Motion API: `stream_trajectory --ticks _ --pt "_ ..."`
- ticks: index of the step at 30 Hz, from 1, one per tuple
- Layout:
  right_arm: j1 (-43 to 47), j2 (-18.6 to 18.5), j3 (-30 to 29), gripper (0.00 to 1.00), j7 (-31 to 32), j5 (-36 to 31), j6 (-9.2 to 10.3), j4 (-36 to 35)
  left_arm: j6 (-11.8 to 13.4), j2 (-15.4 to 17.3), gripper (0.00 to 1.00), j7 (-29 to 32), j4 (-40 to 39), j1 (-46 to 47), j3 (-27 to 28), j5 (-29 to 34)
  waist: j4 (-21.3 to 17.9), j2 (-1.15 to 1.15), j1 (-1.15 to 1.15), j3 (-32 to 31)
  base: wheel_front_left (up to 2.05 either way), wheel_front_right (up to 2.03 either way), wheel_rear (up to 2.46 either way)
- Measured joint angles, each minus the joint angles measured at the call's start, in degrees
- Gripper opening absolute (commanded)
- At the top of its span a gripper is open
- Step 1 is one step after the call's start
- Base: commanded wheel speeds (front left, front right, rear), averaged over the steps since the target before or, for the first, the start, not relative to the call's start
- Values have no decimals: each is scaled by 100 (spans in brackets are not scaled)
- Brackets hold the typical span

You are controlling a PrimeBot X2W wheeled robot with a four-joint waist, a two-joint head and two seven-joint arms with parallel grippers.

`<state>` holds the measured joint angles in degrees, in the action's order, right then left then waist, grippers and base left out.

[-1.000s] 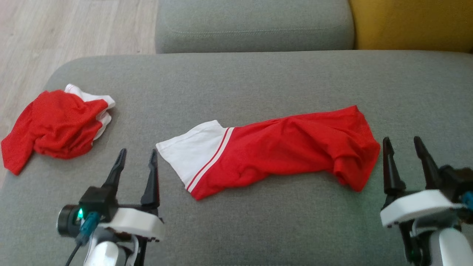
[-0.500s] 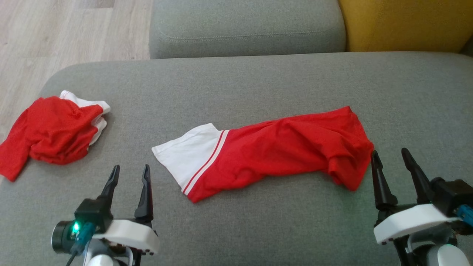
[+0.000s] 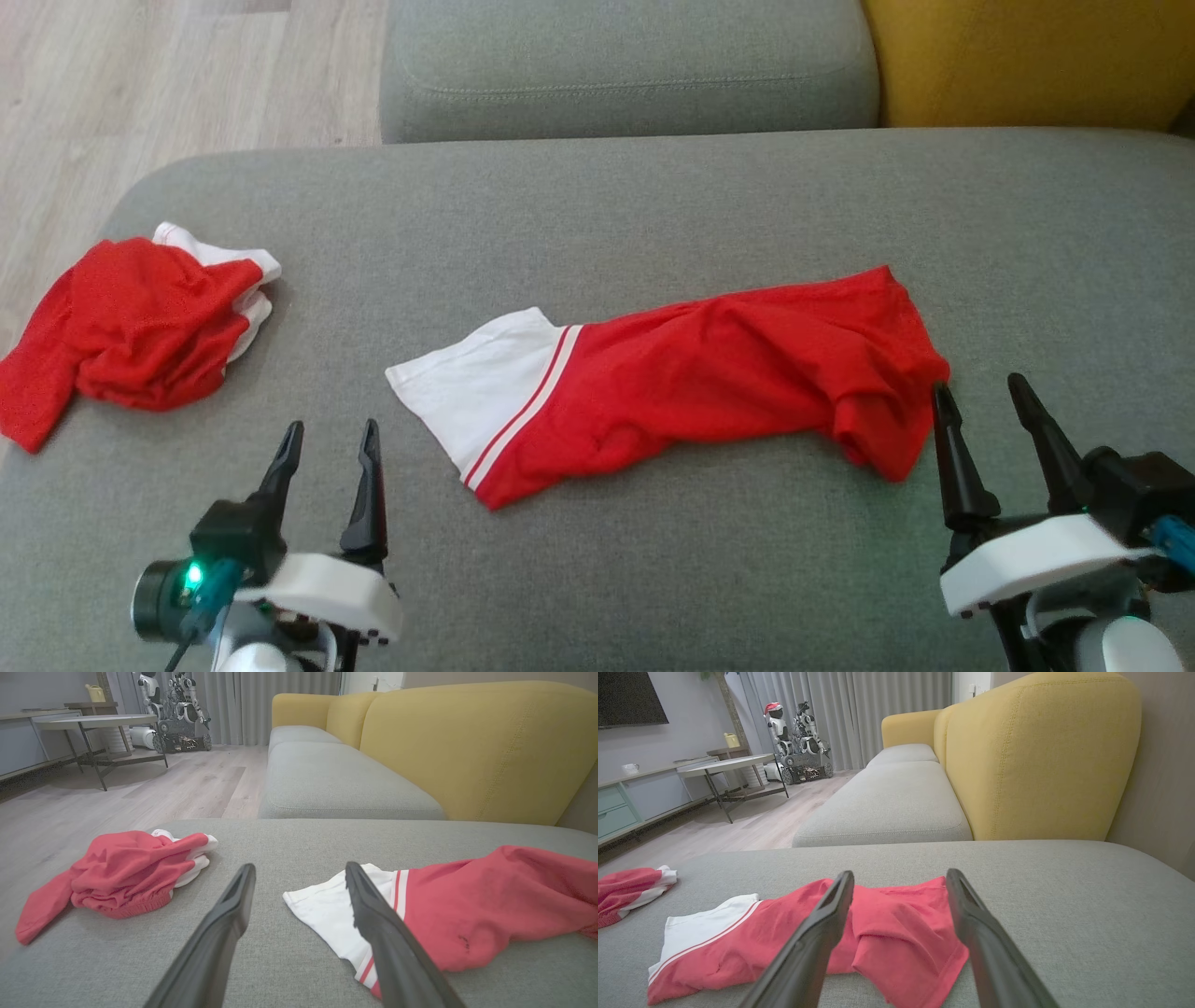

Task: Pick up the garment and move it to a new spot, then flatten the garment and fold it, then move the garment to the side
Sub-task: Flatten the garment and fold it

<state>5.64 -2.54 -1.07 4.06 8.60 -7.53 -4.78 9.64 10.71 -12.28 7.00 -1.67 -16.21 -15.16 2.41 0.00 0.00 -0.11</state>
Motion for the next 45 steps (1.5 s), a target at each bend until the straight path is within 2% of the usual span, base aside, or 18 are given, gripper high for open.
stream_trajectory --ticks 3,7,12,13,18,26,28,31,32,37,45 --pt "-11 0 18 100 1 1 0 -3 -43 -20 100 44 93 164 -65 -16 -4 0 0 80 0 0 0" --pt "-45 0 85 100 8 1 0 -7 -301 -129 100 181 541 817 -178 -185 -35 0 0 258 0 0 0" --pt "-232 0 245 100 7 2 0 -1 -499 -208 100 326 1671 1702 -158 -338 -153 0 0 528 0 0 0" --pt "-232 0 245 100 7 2 0 -1 -499 -208 100 326 1671 1702 -158 -338 -153 0 0 528 0 0 0" --pt "-528 0 417 100 -1 15 0 37 -771 -208 100 611 3090 2356 -134 -527 -334 0 0 772 0 0 0" --pt "-589 -1 468 100 -10 42 0 188 -971 -231 100 702 4719 3254 66 -814 -550 0 0 1034 0 0 0" --pt "-639 -2 447 100 -22 42 0 202 -1039 -245 61 638 4937 3421 59 -813 -572 0 0 1054 0 0 0" --pt "-649 -2 422 100 -62 43 0 232 -1123 -293 30 614 5279 3615 43 -813 -568 0 0 1058 0 0 0" --pt "-649 -2 421 100 -62 49 0 253 -1136 -305 2 614 5373 3646 36 -813 -569 0 0 1052 0 0 0" --pt "-651 -2 421 100 -64 59 0 285 -1268 -356 0 553 5773 3823 7 -821 -572 0 0 1008 0 0 0" --pt "-684 -2 186 100 -105 100 0 367 -1270 -400 0 138 6090 3864 -97 -820 -561 0 0 905 0 0 0"
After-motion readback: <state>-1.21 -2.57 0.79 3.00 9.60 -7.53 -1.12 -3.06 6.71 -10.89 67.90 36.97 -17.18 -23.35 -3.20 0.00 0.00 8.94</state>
